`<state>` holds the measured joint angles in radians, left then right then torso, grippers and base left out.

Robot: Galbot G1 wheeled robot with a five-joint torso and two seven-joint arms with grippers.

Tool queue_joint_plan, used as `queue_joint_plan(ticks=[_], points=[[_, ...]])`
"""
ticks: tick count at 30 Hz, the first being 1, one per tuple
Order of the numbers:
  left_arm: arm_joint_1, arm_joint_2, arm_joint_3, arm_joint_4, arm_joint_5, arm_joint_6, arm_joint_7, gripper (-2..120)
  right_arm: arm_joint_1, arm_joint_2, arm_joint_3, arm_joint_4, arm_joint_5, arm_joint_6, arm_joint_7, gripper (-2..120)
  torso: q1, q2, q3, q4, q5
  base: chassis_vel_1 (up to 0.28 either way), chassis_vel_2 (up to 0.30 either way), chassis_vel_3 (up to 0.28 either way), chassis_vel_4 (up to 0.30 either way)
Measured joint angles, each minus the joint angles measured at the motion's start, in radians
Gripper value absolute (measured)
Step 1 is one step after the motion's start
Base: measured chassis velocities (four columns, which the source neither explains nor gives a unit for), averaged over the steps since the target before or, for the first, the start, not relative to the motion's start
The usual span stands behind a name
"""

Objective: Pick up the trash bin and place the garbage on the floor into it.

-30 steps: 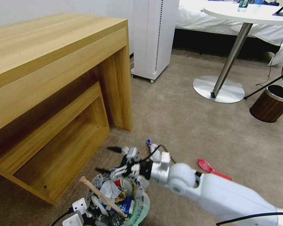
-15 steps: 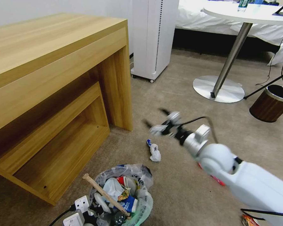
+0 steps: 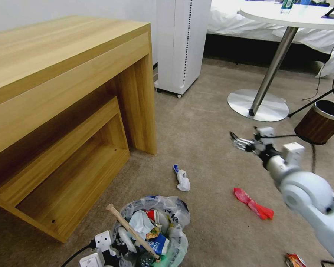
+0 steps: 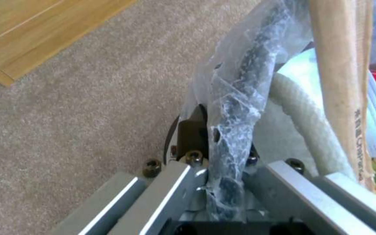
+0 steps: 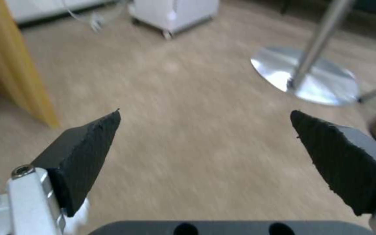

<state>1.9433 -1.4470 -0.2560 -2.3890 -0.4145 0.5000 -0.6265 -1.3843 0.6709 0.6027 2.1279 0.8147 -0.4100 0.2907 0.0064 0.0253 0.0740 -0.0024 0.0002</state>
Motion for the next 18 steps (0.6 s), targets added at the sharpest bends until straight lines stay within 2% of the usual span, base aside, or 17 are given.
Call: queue_joint_plan(ticks=[5,8,13,18], points=[[0.006,0.014,0.007,-0.001,0.000,-0.002,-0.004,0,-0.086,-0.009,0.092,0.008,-0.009,-0.032,-0.024,100,0.000,0.000,0.000,0.0001,-0.0001,0.000,0.000,0.000,0.000],[0.008,0.017,0.023,-0.001,0.006,-0.004,-0.003,0,-0.144,-0.004,0.159,0.021,-0.008,-0.091,-0.040,100,0.000,0.000,0.000,0.0003,-0.0001,0.000,0.000,0.000,0.000],[0.009,0.024,0.032,-0.003,0.017,-0.006,0.007,0,-0.181,0.022,0.180,0.016,-0.036,-0.090,-0.045,100,0.000,0.000,0.000,0.0003,0.0000,0.000,0.000,0.000,0.000],[0.002,0.033,0.031,-0.003,0.021,-0.011,0.014,0,-0.212,0.078,0.207,-0.011,-0.099,-0.029,-0.107,100,0.000,0.000,0.000,0.0003,-0.0001,0.000,0.000,0.000,0.000]])
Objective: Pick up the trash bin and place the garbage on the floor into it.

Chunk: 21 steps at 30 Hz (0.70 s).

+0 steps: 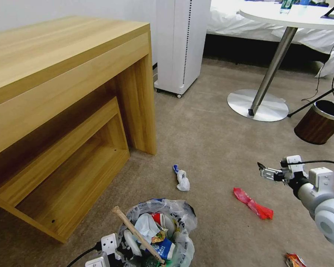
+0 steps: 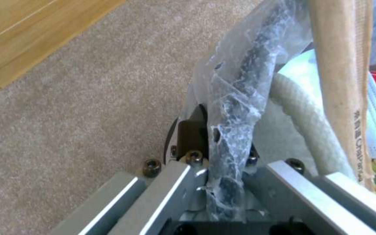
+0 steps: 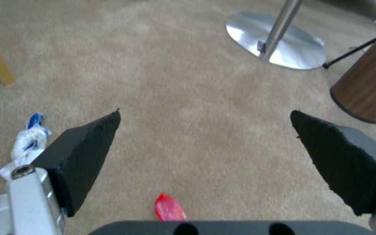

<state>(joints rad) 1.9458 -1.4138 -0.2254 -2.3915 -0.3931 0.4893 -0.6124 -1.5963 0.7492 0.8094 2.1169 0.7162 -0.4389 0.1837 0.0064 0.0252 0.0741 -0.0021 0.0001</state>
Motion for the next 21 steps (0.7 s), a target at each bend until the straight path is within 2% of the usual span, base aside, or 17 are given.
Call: queue_joint_plan(ticks=[3,11,16,19,21], points=[[-0.013,0.001,-0.001,0.000,-0.005,-0.013,0.002,0,-0.041,0.045,0.009,-0.005,-0.040,0.034,-0.046,100,0.000,0.000,0.000,0.0000,0.0000,0.000,0.000,0.000,0.000],[-0.054,0.003,-0.019,-0.007,-0.065,-0.034,-0.024,0,-0.086,0.079,0.000,0.034,-0.093,0.085,-0.118,100,0.000,0.000,0.000,0.0000,0.0000,0.000,0.000,0.000,0.000],[-0.082,0.017,-0.031,-0.013,-0.117,-0.032,-0.038,0,-0.104,0.073,0.012,0.041,-0.125,0.166,-0.263,100,0.000,0.000,0.000,0.0001,-0.0001,0.000,0.000,0.000,0.000],[-0.105,0.028,-0.037,-0.013,-0.144,-0.031,-0.039,0,-0.123,0.056,0.033,0.039,-0.132,0.157,-0.308,100,0.000,0.000,0.000,0.0002,0.0000,0.000,0.000,0.000,0.000],[-0.130,0.045,-0.042,-0.013,-0.170,-0.030,-0.043,0,-0.168,0.025,0.050,0.051,-0.138,0.108,-0.308,100,0.000,0.000,0.000,0.0000,0.0000,0.000,0.000,0.000,0.000]])
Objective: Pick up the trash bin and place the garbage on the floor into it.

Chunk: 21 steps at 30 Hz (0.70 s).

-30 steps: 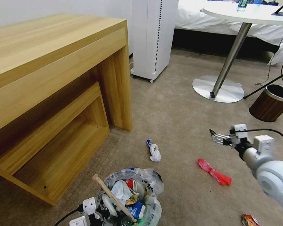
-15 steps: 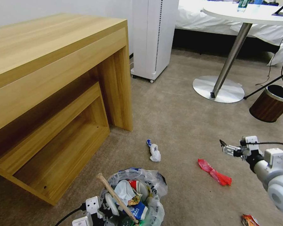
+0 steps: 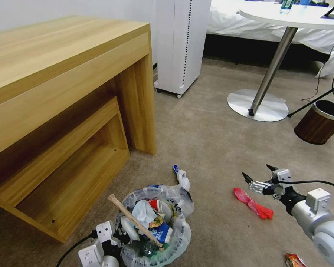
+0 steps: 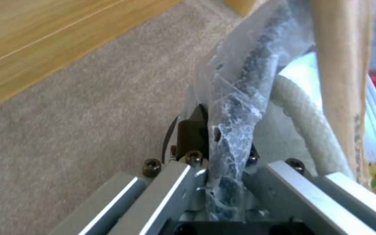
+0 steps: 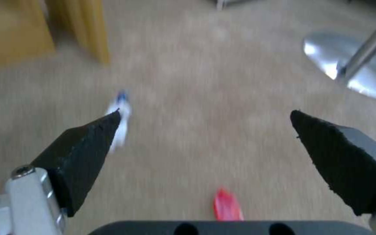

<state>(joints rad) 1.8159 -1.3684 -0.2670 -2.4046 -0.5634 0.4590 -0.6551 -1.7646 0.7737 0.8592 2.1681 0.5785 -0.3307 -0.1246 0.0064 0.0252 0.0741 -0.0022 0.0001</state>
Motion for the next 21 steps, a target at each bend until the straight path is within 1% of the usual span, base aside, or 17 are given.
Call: queue_joint_plan(ticks=[1,2,4,5,6,7,8,9,10,11,12,13,14,15,18,19,21], points=[[0.000,0.000,0.000,0.000,0.000,0.000,0.000,0,0.000,0.000,0.000,0.000,0.000,0.000,0.000,100,0.000,0.000,0.000,0.0000,0.0000,0.000,0.000,0.000,0.000],[-0.009,0.006,0.000,0.001,-0.007,0.001,-0.002,0,-0.017,-0.013,0.007,0.009,0.001,-0.035,0.014,100,0.000,0.000,0.000,-0.0001,-0.0001,0.000,0.000,0.000,0.000],[-0.027,0.019,0.000,0.007,-0.014,0.004,-0.008,0,-0.048,-0.038,0.015,0.035,0.057,-0.142,0.122,100,0.000,0.000,0.000,0.0000,-0.0002,0.000,0.000,0.000,0.000],[-0.027,0.019,0.000,0.007,-0.014,0.004,-0.008,0,-0.048,-0.038,0.015,0.035,0.057,-0.142,0.122,100,0.000,0.000,0.000,0.0000,-0.0002,0.000,0.000,0.000,0.000],[-0.038,0.024,0.002,0.011,-0.017,0.008,-0.013,0,-0.057,-0.044,0.019,0.045,0.118,-0.199,0.183,100,0.000,0.000,0.000,0.0000,-0.0001,0.000,0.000,0.000,0.000],[-0.046,0.027,0.006,0.014,-0.021,0.012,-0.017,0,-0.061,-0.044,0.026,0.050,0.156,-0.230,0.218,100,0.000,0.000,0.000,0.0001,0.0000,0.000,0.000,0.000,0.000],[-0.061,0.034,0.012,0.019,-0.030,0.017,-0.022,0,-0.070,-0.037,0.039,0.052,0.189,-0.257,0.259,100,0.000,0.000,0.000,0.0004,-0.0001,0.000,0.000,0.000,0.000],[-0.061,0.034,0.012,0.019,-0.030,0.017,-0.022,0,-0.070,-0.037,0.039,0.052,0.189,-0.257,0.259,100,0.000,0.000,0.000,0.0004,-0.0001,0.000,0.000,0.000,0.000],[-0.079,0.045,0.016,0.022,-0.047,0.021,-0.026,0,-0.088,-0.020,0.058,0.054,0.214,-0.283,0.295,100,0.000,0.000,0.000,0.0003,-0.0001,0.000,0.000,0.000,0.000],[-0.091,0.057,0.019,0.022,-0.058,0.023,-0.030,0,-0.106,0.003,0.077,0.057,0.220,-0.291,0.311,100,0.000,0.000,0.000,0.0001,-0.0001,0.000,0.000,0.000,0.000],[-0.091,0.057,0.019,0.022,-0.058,0.023,-0.030,0,-0.106,0.003,0.077,0.057,0.220,-0.291,0.311,100,0.000,0.000,0.000,0.0001,-0.0001,0.000,0.000,0.000,0.000],[-0.095,0.065,0.023,0.021,-0.065,0.024,-0.031,0,-0.118,0.018,0.089,0.061,0.218,-0.291,0.316,100,0.000,0.000,0.000,0.0000,-0.0001,0.000,0.000,0.000,0.000],[-0.101,0.083,0.032,0.016,-0.079,0.027,-0.033,0,-0.143,0.055,0.113,0.065,0.198,-0.288,0.318,100,0.000,0.000,0.000,0.0000,-0.0001,0.000,0.000,0.000,0.000],[-0.101,0.083,0.032,0.016,-0.079,0.027,-0.033,0,-0.143,0.055,0.113,0.065,0.198,-0.288,0.318,100,0.000,0.000,0.000,0.0000,-0.0001,0.000,0.000,0.000,0.000],[-0.121,0.146,0.049,0.007,-0.114,0.029,-0.042,0,-0.205,0.149,0.167,0.073,0.110,-0.275,0.301,100,0.000,0.000,0.000,-0.0001,-0.0002,0.000,0.000,0.000,0.000],[-0.121,0.146,0.049,0.007,-0.114,0.029,-0.042,0,-0.205,0.149,0.167,0.073,0.110,-0.275,0.301,100,0.000,0.000,0.000,-0.0001,-0.0002,0.000,0.000,0.000,0.000],[-0.124,0.180,0.055,0.002,-0.126,0.029,-0.045,0,-0.234,0.203,0.183,0.069,0.049,-0.256,0.282,100,0.000,0.000,0.000,-0.0001,-0.0003,0.000,0.000,0.000,0.000]])
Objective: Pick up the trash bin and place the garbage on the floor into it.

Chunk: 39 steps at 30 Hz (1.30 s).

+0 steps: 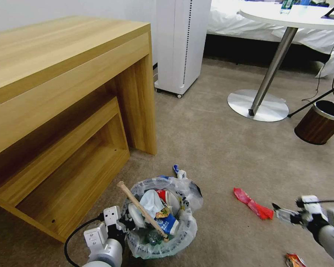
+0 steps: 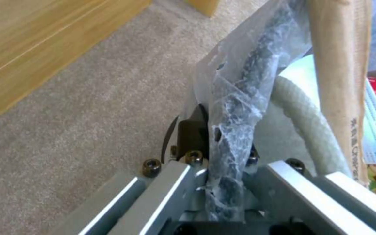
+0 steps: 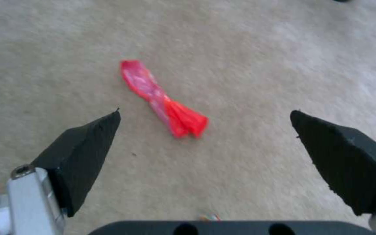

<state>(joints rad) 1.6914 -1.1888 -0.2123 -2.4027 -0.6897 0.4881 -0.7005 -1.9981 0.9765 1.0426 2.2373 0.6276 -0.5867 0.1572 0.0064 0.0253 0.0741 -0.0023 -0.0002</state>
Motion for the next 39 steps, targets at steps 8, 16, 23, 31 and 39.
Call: queue_joint_plan(ticks=[8,16,23,31,39], points=[[-0.024,0.037,0.003,-0.017,-0.052,0.004,-0.028,0,0.025,0.085,-0.002,-0.106,-0.040,0.032,-0.007,100,0.000,0.000,0.000,0.0002,0.0003,0.000,0.000,0.000,0.000],[-0.050,0.017,0.015,-0.023,-0.082,0.003,-0.044,0,0.052,0.096,-0.003,-0.287,-0.101,0.100,-0.036,100,0.000,0.000,0.000,0.0002,0.0003,0.000,0.000,0.000,0.000],[-0.064,0.019,0.010,-0.018,-0.092,0.001,-0.047,0,0.112,0.088,-0.031,-0.397,-0.110,0.150,-0.053,100,0.000,0.000,0.000,0.0002,0.0003,0.000,0.000,0.000,0.000],[-0.077,0.008,-0.002,-0.008,-0.107,-0.002,-0.064,0,0.186,0.073,-0.074,-0.525,-0.127,0.199,-0.058,100,0.000,0.000,0.000,0.0002,0.0003,0.000,0.000,0.000,0.000],[-0.103,-0.007,0.000,0.004,-0.141,-0.004,-0.103,0,0.244,0.072,-0.104,-0.621,-0.153,0.275,-0.076,100,0.000,0.000,0.000,0.0002,0.0002,0.000,0.000,0.000,0.000]])
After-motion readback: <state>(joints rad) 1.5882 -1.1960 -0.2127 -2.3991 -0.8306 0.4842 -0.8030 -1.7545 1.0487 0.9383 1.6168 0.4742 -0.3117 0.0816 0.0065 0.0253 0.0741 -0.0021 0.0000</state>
